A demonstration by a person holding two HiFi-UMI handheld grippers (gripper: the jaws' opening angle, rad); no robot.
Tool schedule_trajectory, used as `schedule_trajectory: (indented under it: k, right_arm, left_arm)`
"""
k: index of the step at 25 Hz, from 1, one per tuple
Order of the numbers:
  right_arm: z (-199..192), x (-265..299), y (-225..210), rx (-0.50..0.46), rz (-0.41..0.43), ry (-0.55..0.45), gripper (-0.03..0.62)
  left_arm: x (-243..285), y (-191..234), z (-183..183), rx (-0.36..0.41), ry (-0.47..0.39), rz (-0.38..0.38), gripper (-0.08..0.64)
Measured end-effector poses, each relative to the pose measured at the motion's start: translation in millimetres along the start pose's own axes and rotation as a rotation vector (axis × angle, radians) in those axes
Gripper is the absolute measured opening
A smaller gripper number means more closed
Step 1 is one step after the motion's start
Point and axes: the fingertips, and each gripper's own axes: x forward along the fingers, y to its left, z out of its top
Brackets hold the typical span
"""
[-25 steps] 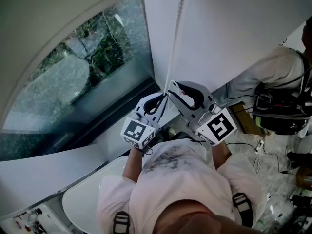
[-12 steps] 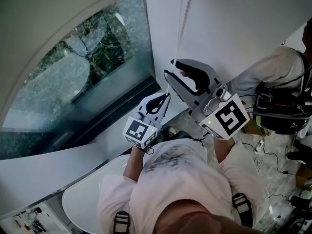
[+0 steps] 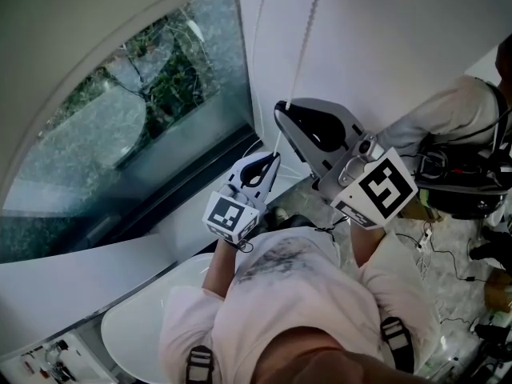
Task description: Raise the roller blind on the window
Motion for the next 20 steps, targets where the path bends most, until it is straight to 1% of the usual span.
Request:
schedule_trajectory:
  k: [4,14,20]
  right_arm:
    - [-14,2,2,-0.006,-0.007,0.019,0.066]
    - [-80,3,9,0.027,-0.004,0.101,0.064]
    - [-108,3,15,0.005,-0.003,0.133,0.064]
  left_arm:
    - [0,2,-14,-0.01,0.025,0.006,0.006]
    - [-2,11,-80,-0.068,0.113,0.03,0.006]
    - [-5,13,-109,-0.094,0.145,0.033,0.006]
